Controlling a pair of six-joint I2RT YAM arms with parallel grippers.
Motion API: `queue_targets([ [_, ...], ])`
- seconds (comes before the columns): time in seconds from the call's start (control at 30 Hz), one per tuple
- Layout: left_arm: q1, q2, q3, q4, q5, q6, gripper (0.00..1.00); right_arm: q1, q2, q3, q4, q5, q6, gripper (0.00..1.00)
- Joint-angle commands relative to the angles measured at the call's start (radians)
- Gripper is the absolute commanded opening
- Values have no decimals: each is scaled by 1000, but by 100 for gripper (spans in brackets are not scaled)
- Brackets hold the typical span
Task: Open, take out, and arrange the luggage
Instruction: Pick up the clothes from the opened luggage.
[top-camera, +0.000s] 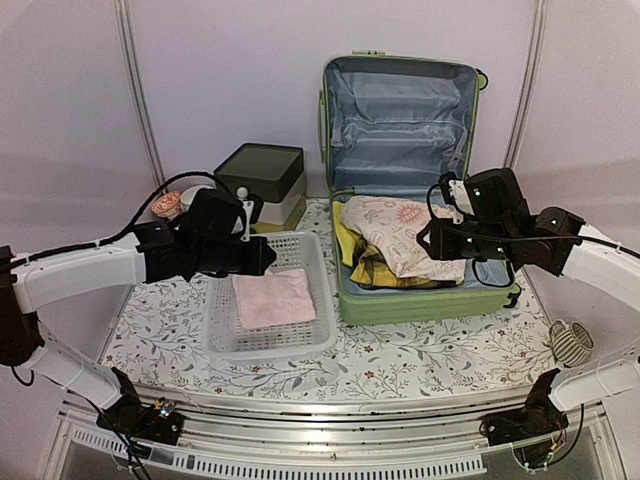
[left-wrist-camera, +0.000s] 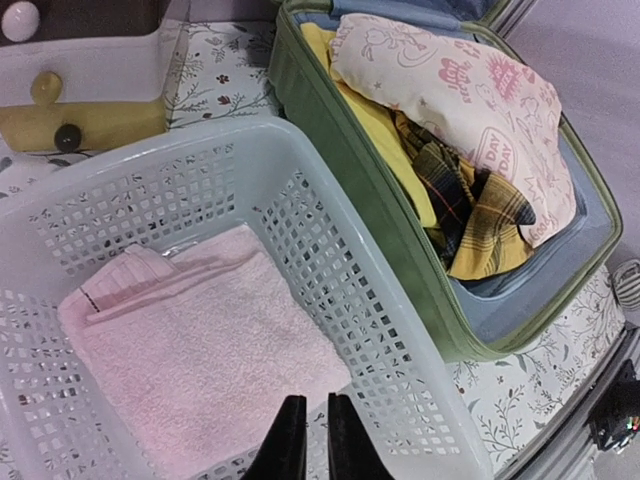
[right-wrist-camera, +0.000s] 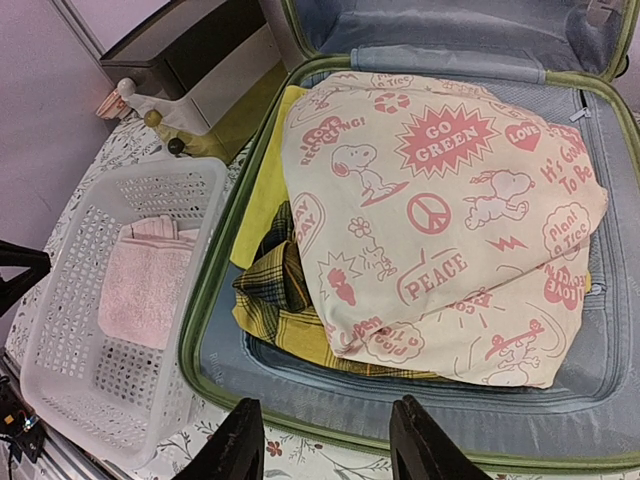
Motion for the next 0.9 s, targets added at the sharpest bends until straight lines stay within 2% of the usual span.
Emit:
queue_targets([
  [0.0,11,-47,-59,96,67,0,11,-3,2,6,0,12,-14,44],
  [0.43,11,-174,-221,289,181,23,22,-3,17,-10,1,-14,-5,44],
  [0.87,11,-275,-306,385,205,74,26,-3,-3,-23,-30,-29,48,49],
])
